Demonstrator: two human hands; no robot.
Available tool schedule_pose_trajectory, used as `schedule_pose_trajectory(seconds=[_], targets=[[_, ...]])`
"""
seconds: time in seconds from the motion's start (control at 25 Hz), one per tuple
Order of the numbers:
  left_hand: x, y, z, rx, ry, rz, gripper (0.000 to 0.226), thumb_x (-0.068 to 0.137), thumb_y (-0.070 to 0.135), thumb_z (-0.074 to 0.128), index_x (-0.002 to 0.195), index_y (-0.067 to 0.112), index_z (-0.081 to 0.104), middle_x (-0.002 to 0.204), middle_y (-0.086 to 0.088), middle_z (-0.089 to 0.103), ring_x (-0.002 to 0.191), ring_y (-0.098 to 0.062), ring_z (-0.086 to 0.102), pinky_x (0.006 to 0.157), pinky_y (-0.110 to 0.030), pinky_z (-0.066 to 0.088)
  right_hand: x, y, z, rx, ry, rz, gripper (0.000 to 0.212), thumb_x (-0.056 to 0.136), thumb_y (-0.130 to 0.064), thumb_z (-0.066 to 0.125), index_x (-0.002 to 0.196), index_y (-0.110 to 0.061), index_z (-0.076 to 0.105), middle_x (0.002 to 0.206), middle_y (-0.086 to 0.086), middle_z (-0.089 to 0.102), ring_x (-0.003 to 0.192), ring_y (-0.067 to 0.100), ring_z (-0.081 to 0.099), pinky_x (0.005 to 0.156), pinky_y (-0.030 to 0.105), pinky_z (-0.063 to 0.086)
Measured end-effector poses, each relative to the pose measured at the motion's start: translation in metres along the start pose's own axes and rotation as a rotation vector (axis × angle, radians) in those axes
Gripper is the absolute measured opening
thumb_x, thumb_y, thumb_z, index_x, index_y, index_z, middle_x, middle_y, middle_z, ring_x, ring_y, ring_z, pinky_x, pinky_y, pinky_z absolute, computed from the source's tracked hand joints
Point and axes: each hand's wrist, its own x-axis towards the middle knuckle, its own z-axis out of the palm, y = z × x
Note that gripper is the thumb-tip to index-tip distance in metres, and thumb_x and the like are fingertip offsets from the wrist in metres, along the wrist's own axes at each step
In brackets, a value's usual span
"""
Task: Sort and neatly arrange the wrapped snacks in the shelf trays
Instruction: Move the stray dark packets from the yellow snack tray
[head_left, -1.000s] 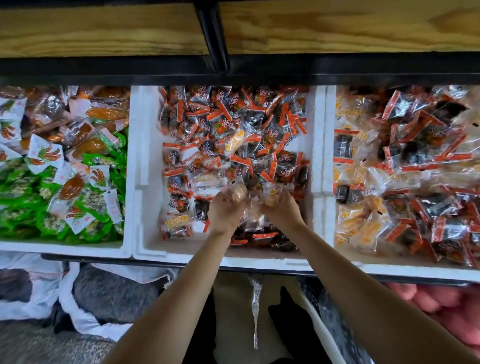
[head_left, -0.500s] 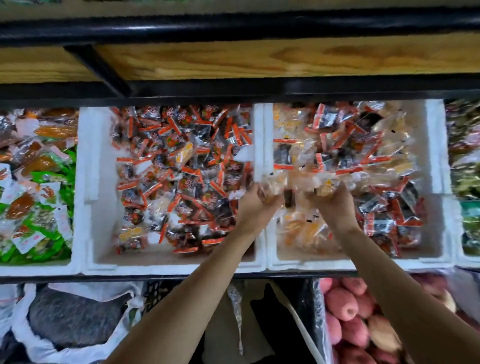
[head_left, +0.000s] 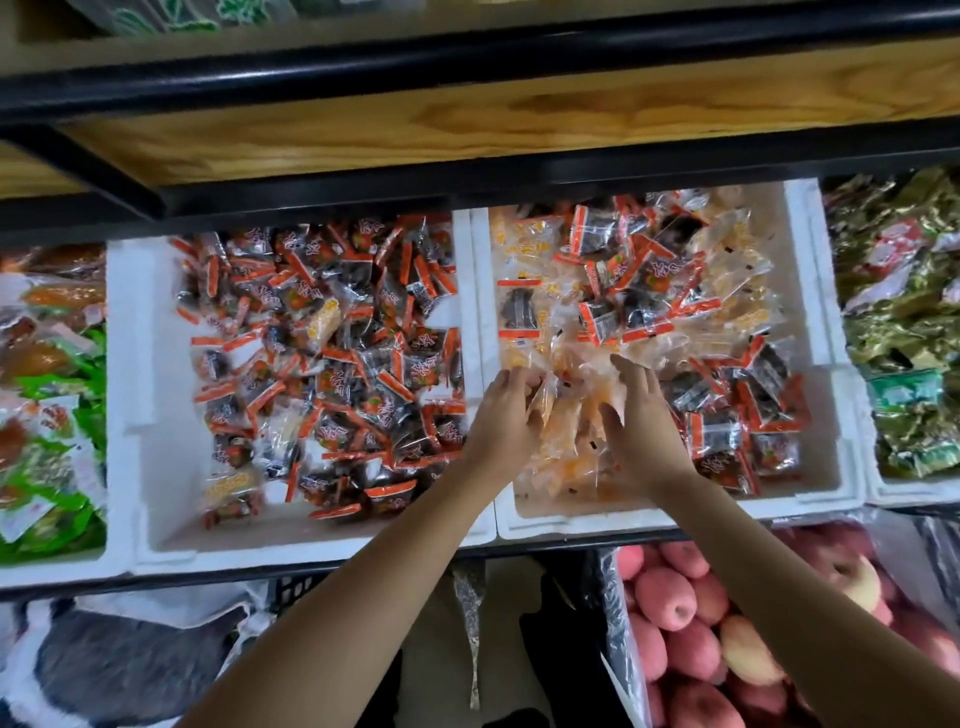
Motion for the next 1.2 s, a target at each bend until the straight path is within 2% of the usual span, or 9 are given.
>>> schedule_pose_trajectory(seconds=[0.12, 0.2, 0.28, 0.4, 0.52, 0.68, 0.88, 1.0, 1.2], targets=[[-0.037, -0.028, -0.036, 0.173, 0.039, 0.073, 0.027, 0.09, 0.009, 0.057, 0.117, 0.008, 0.055, 0.113, -0.002, 0.053, 0.107, -0.015, 0.049, 0.091, -0.019, 0.036, -0.014, -0.027, 0.018, -0.038, 0.048, -0.197, 0.036, 0.09, 0.001, 0.048, 0.125, -0.007, 0.048, 0.125, 0.012, 0.047, 0.117, 0.026, 0.044, 0.099, 0.027, 0.033], [-0.065, -0.062, -0.068, 0.375, 0.076, 0.093, 0.026, 0.085, 0.01, 0.063, 0.111, 0.01, 0.058, 0.111, -0.002, 0.054, 0.106, -0.018, 0.052, 0.092, -0.027, 0.042, -0.015, -0.046, 0.045, -0.122, -0.015, -0.293, 0.036, 0.088, 0.001, 0.05, 0.122, -0.008, 0.052, 0.122, 0.011, 0.05, 0.117, 0.028, 0.043, 0.102, 0.037, 0.035], [-0.086, -0.106, -0.099, 0.482, 0.124, 0.091, 0.031, 0.072, 0.004, 0.073, 0.101, 0.009, 0.062, 0.101, -0.009, 0.06, 0.094, -0.028, 0.061, 0.08, -0.042, 0.055, -0.011, -0.071, 0.075, -0.192, -0.111, -0.357, 0.039, 0.089, -0.001, 0.048, 0.127, -0.009, 0.049, 0.124, 0.01, 0.049, 0.119, 0.027, 0.041, 0.104, 0.039, 0.035], [-0.101, -0.17, -0.14, 0.556, 0.121, -0.049, 0.044, 0.066, 0.002, 0.076, 0.106, 0.007, 0.059, 0.103, -0.017, 0.059, 0.09, -0.037, 0.062, 0.076, -0.048, 0.055, 0.001, -0.117, 0.115, -0.214, -0.233, -0.405, 0.049, 0.092, 0.0, 0.041, 0.139, -0.012, 0.036, 0.136, 0.008, 0.04, 0.128, 0.024, 0.033, 0.109, 0.032, 0.025], [-0.097, -0.206, -0.163, 0.526, 0.129, -0.218, 0.047, 0.077, 0.011, 0.072, 0.121, 0.005, 0.054, 0.117, -0.019, 0.056, 0.104, -0.041, 0.057, 0.085, -0.049, 0.048, 0.021, -0.16, 0.145, -0.24, -0.278, -0.425, 0.064, 0.087, 0.007, 0.042, 0.146, -0.014, 0.025, 0.145, 0.006, 0.031, 0.135, 0.021, 0.027, 0.111, 0.031, 0.023], [-0.078, -0.231, -0.167, 0.346, 0.091, -0.319, 0.055, 0.091, 0.02, 0.059, 0.141, 0.011, 0.036, 0.141, -0.01, 0.043, 0.127, -0.028, 0.045, 0.103, -0.039, 0.039, 0.059, -0.201, 0.178, -0.35, -0.296, -0.467, 0.073, 0.088, 0.008, 0.046, 0.149, -0.016, 0.014, 0.154, 0.006, 0.018, 0.142, 0.023, 0.015, 0.115, 0.038, 0.023], [-0.062, -0.25, -0.156, 0.16, 0.059, -0.345, 0.065, 0.084, 0.022, 0.069, 0.138, 0.006, 0.037, 0.138, -0.014, 0.041, 0.127, -0.029, 0.042, 0.108, -0.043, 0.036, 0.089, -0.223, 0.203, -0.531, -0.331, -0.436, 0.09, 0.083, 0.014, 0.045, 0.15, -0.02, -0.005, 0.158, 0.001, -0.009, 0.143, 0.03, 0.011, 0.108, 0.039, 0.034], [-0.059, -0.254, -0.146, 0.181, 0.044, -0.357, 0.054, 0.082, 0.024, 0.071, 0.126, 0.006, 0.046, 0.123, -0.01, 0.052, 0.114, -0.026, 0.05, 0.098, -0.041, 0.044, 0.094, -0.23, 0.212, -0.654, -0.207, -0.419, 0.086, 0.08, 0.01, 0.05, 0.149, -0.017, 0.008, 0.149, 0.015, 0.015, 0.13, 0.033, 0.03, 0.099, 0.039, 0.039], [-0.065, -0.248, -0.142, 0.164, -0.019, -0.282, 0.04, 0.089, 0.019, 0.062, 0.125, 0.007, 0.051, 0.113, -0.004, 0.059, 0.099, -0.016, 0.056, 0.089, -0.029, 0.05, 0.086, -0.231, 0.222, -0.801, -0.051, -0.373, 0.04, 0.088, -0.001, 0.048, 0.127, -0.007, 0.044, 0.135, 0.017, 0.032, 0.124, 0.031, 0.034, 0.103, 0.04, 0.035]])
